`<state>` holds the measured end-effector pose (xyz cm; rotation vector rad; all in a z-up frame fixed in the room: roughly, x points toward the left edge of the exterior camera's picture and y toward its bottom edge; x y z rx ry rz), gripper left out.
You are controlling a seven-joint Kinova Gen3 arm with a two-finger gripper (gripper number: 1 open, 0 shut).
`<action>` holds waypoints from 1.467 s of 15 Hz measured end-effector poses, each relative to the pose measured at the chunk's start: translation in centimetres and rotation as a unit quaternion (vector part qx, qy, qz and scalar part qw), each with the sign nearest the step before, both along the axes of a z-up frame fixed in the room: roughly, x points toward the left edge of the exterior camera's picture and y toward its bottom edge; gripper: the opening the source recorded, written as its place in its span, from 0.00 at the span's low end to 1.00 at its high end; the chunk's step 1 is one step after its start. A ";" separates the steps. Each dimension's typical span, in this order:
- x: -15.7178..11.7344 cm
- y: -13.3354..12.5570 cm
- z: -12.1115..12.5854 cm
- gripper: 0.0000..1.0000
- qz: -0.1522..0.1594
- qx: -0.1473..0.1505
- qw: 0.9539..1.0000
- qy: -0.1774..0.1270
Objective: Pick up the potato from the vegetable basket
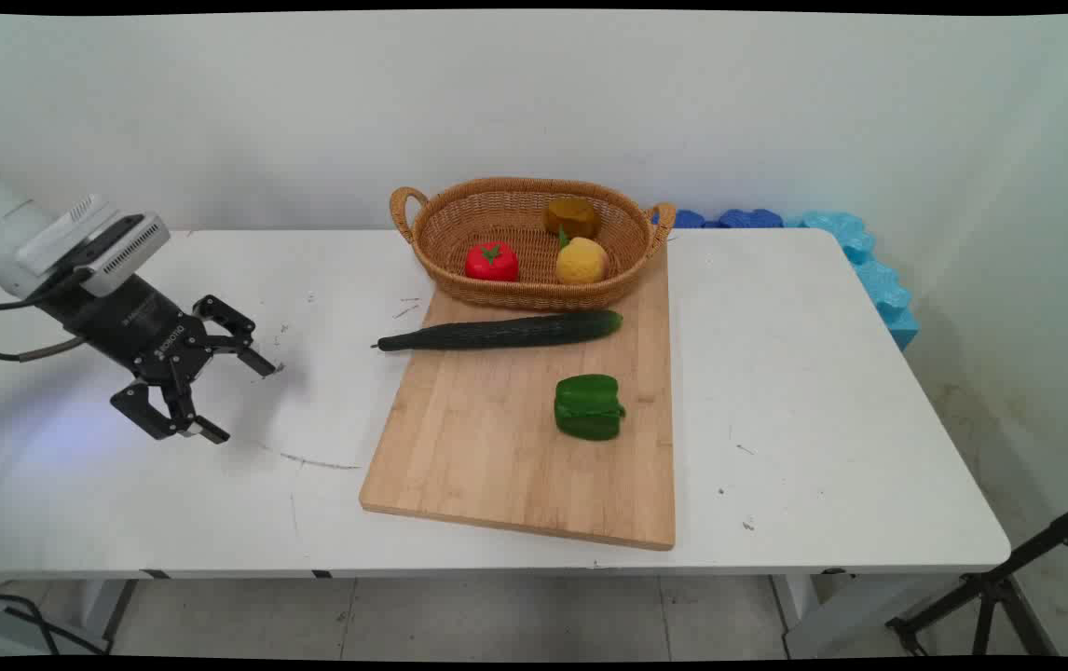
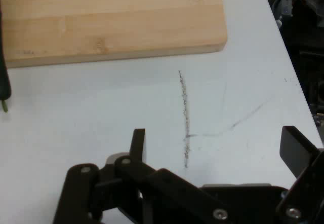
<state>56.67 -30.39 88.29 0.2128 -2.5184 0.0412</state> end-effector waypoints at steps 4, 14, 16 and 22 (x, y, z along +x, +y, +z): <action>-0.4 -0.6 0.3 1.00 0.016 0.001 1.000 -0.002; -5.1 -6.3 2.9 1.00 0.083 -0.029 0.996 -0.025; -6.2 -7.6 3.4 1.00 0.093 -0.038 0.994 -0.030; -10.8 -12.7 4.9 1.00 0.120 -0.077 0.989 -0.045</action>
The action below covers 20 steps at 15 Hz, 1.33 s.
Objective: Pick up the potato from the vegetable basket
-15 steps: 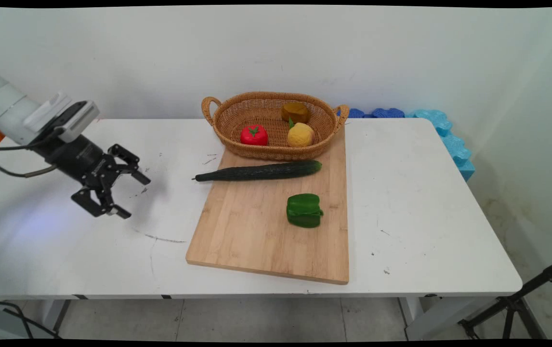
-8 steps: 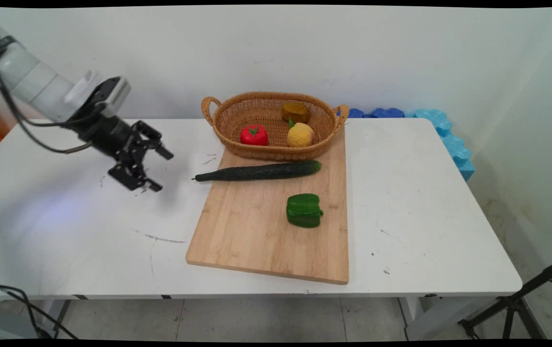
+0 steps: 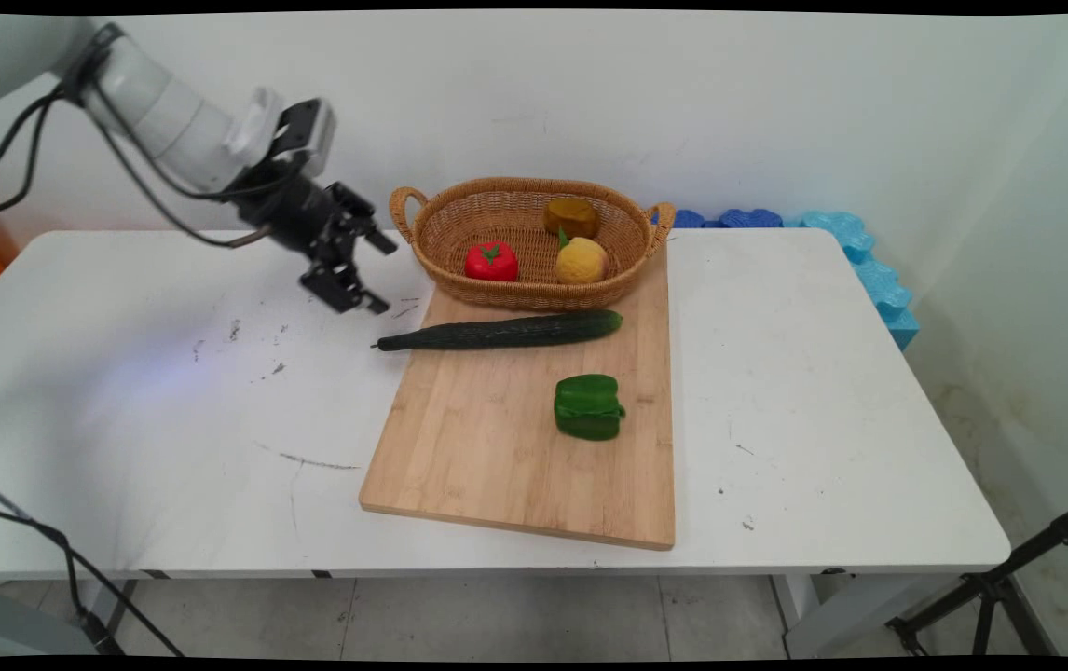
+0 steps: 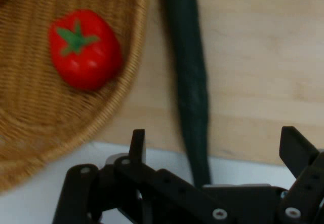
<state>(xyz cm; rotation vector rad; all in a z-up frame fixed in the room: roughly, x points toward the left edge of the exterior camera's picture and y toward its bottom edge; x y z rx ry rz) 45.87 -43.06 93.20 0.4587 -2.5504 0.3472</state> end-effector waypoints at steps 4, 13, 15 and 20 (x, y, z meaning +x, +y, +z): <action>-2.1 -2.9 0.5 1.00 0.011 -0.022 1.000 -0.008; -8.3 -11.9 0.0 1.00 0.028 -0.080 0.996 -0.032; -9.2 -13.3 -0.4 1.00 0.029 -0.088 0.995 -0.036; -11.6 -17.4 -1.8 1.00 0.025 -0.107 0.993 -0.048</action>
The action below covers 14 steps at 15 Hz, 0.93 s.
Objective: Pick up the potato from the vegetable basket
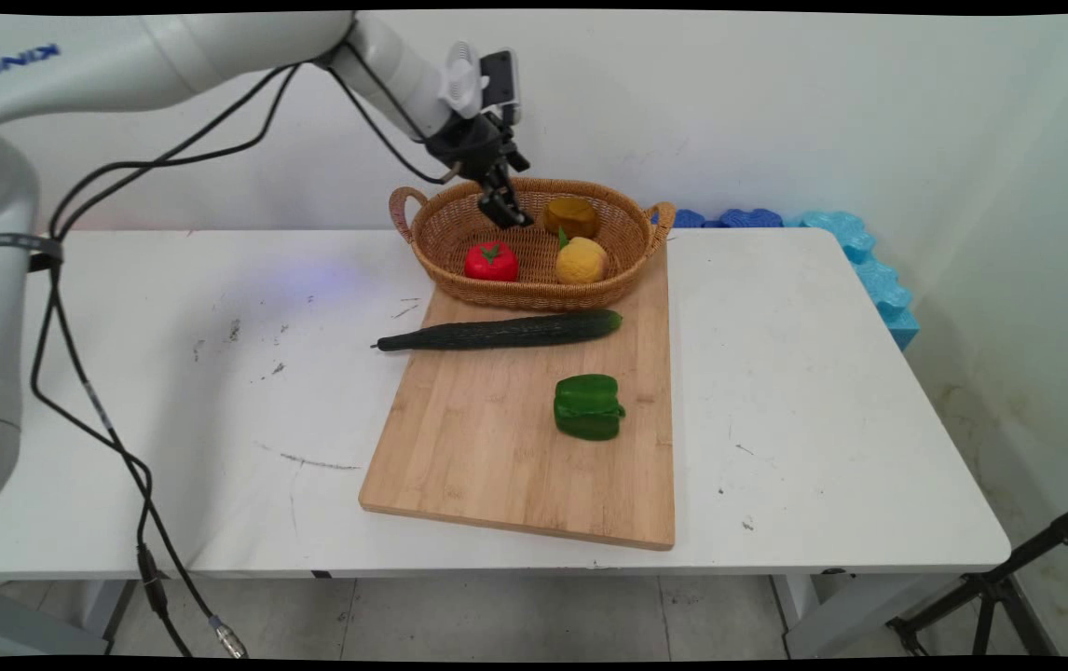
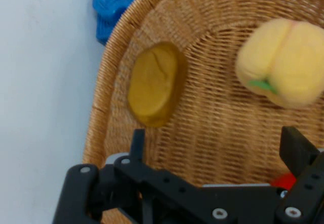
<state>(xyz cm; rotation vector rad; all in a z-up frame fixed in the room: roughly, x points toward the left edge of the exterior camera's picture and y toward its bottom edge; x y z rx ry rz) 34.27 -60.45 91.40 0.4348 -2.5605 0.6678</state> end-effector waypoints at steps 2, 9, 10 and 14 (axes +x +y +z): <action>-0.6 -1.2 -0.5 1.00 -0.003 -0.005 1.000 -0.005; -2.7 -5.3 -3.1 1.00 -0.017 -0.017 0.999 -0.029; -3.0 -5.8 -3.5 1.00 -0.020 -0.018 0.999 -0.032; -3.7 -7.3 -4.9 1.00 -0.029 -0.020 0.998 -0.044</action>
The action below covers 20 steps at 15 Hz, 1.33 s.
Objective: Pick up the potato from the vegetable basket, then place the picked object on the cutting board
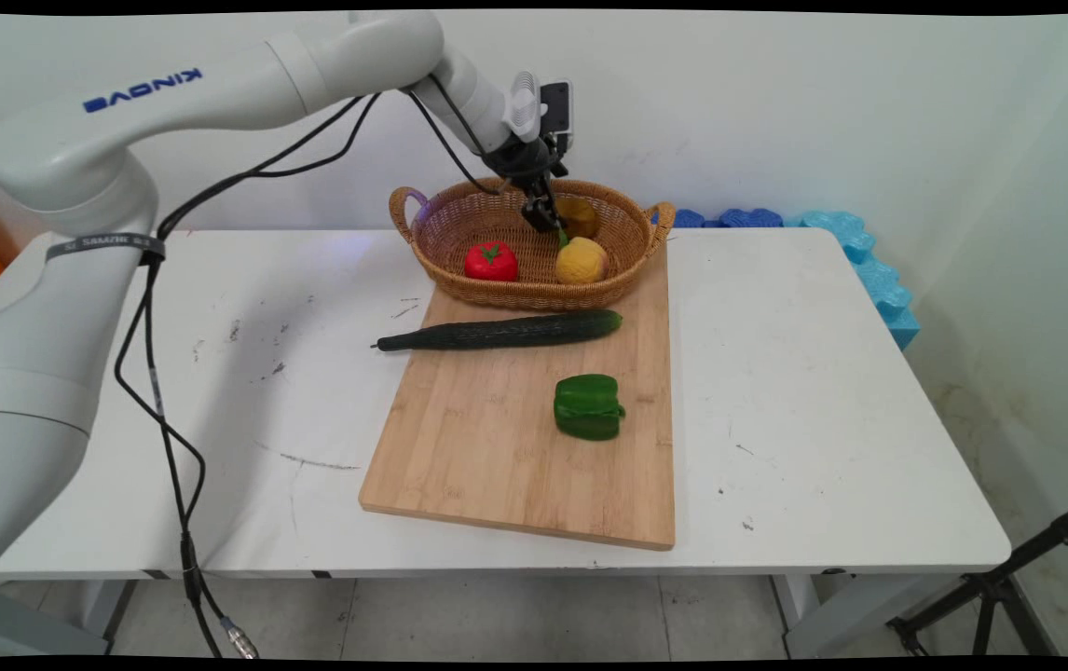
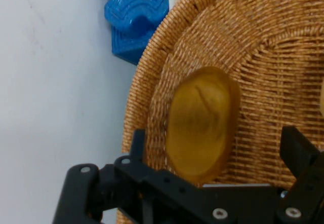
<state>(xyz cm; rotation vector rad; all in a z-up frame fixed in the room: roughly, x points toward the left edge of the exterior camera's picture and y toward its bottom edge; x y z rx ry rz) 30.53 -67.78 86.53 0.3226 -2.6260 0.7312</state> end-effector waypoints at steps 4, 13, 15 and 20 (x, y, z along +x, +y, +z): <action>-0.5 -0.8 -0.9 1.00 -0.006 0.000 1.000 -0.007; -1.2 -2.0 -2.6 1.00 -0.017 0.000 1.000 -0.017; -1.4 -2.1 -2.9 0.00 -0.019 0.001 1.000 -0.019; -1.7 -2.1 -3.4 0.00 -0.024 0.002 0.999 -0.021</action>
